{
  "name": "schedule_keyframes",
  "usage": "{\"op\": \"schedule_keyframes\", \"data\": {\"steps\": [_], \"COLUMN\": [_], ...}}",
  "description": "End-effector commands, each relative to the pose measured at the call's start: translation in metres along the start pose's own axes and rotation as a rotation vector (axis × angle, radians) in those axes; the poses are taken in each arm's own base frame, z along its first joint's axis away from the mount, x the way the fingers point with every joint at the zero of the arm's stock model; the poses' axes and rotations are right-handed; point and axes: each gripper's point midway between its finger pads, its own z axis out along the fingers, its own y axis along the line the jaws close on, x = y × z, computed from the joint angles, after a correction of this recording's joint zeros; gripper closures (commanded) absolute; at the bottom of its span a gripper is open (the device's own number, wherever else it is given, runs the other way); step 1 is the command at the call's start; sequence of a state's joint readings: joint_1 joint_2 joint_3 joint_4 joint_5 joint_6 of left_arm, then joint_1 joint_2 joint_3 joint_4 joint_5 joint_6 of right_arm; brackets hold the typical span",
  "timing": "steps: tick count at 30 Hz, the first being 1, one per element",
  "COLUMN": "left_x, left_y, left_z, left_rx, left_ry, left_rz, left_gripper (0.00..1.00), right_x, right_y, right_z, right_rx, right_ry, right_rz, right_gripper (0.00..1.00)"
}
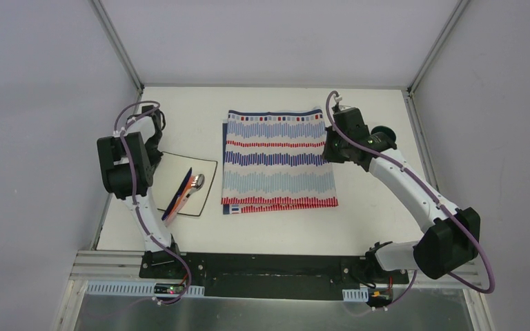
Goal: Set the dinner table for one person
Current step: Move the plate to the center of the board.
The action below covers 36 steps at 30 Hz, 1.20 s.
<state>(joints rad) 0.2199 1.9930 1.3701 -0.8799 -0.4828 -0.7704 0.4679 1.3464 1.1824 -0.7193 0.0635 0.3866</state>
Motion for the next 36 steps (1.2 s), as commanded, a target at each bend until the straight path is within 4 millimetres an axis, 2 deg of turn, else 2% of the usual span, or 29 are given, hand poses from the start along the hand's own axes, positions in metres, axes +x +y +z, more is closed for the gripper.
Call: {"op": "schedule_keyframes", "data": {"steps": [1,3,6,11,14,20,23,25,29,33,36], "left_x": [0.009,0.007,-0.003,-0.019,-0.016,-0.014,-0.008,-0.005,-0.002,0.015,0.040], "left_y": [-0.042,-0.047,-0.044,-0.029,-0.030,-0.017,-0.010,-0.005,0.005,0.008,0.006], "left_z": [-0.006,-0.011,-0.019,-0.044,-0.064,-0.079,-0.077,-0.079,-0.101,-0.118,-0.126], "left_rx": [0.129,0.155,0.163,0.173,0.251,0.256,0.237,0.233,0.280,0.384,0.473], "left_ry": [0.046,0.046,0.017,-0.010,0.033,0.046,0.058,0.056,0.017,0.023,0.072], "left_rz": [-0.006,0.024,0.046,0.059,0.088,0.168,0.181,0.175,0.167,0.138,0.141], "left_gripper": [1.00,1.00,1.00,1.00,1.00,0.98,1.00,1.00,1.00,1.00,1.00], "right_x": [-0.011,-0.012,-0.014,-0.013,-0.011,-0.010,-0.009,-0.008,-0.008,-0.012,-0.014], "right_y": [0.003,0.003,0.006,0.012,0.016,0.015,0.022,0.026,0.026,0.027,0.030], "right_z": [-0.011,-0.011,-0.010,-0.007,-0.004,-0.003,-0.004,-0.004,-0.005,-0.005,-0.006], "right_rx": [-0.016,-0.019,-0.033,-0.063,-0.085,-0.084,-0.120,-0.138,-0.135,-0.133,-0.143], "right_ry": [-0.058,-0.059,-0.067,-0.057,-0.054,-0.055,-0.047,-0.041,-0.045,-0.050,-0.052], "right_rz": [0.020,0.022,0.028,0.040,0.050,0.043,0.043,0.042,0.032,0.027,0.026], "right_gripper": [1.00,1.00,0.98,0.81,0.73,0.72,0.73,0.80,0.99,1.00,1.00]}}
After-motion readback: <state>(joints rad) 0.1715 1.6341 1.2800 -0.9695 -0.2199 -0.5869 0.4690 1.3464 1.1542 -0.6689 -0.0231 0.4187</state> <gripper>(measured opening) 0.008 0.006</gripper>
